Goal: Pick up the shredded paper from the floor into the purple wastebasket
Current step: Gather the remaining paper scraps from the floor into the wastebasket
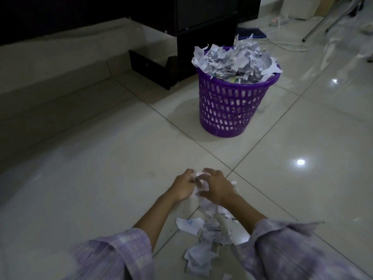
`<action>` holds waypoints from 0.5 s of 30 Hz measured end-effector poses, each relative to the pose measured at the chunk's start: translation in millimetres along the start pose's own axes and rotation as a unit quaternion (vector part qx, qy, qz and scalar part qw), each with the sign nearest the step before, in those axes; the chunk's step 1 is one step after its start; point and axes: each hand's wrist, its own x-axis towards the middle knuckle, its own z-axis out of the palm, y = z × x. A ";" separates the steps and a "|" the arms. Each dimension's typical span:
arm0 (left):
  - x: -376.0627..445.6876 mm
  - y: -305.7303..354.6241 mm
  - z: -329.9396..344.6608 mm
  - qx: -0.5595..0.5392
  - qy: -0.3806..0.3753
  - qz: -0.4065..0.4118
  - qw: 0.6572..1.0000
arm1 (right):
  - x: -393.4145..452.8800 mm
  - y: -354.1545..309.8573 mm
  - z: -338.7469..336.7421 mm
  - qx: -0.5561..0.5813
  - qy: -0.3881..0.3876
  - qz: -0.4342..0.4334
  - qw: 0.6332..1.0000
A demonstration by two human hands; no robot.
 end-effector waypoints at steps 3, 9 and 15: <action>-13.3 -3.5 2.1 0.037 -0.001 0.019 0.999 | -9.2 2.2 3.5 0.002 0.028 -0.027 0.999; -47.7 -27.2 9.2 0.129 -0.030 0.068 0.989 | -23.4 13.3 -13.9 0.059 0.050 -0.042 0.996; -90.5 -40.2 7.2 0.136 -0.067 0.099 0.983 | -64.0 -3.1 -28.7 0.073 0.034 -0.066 0.995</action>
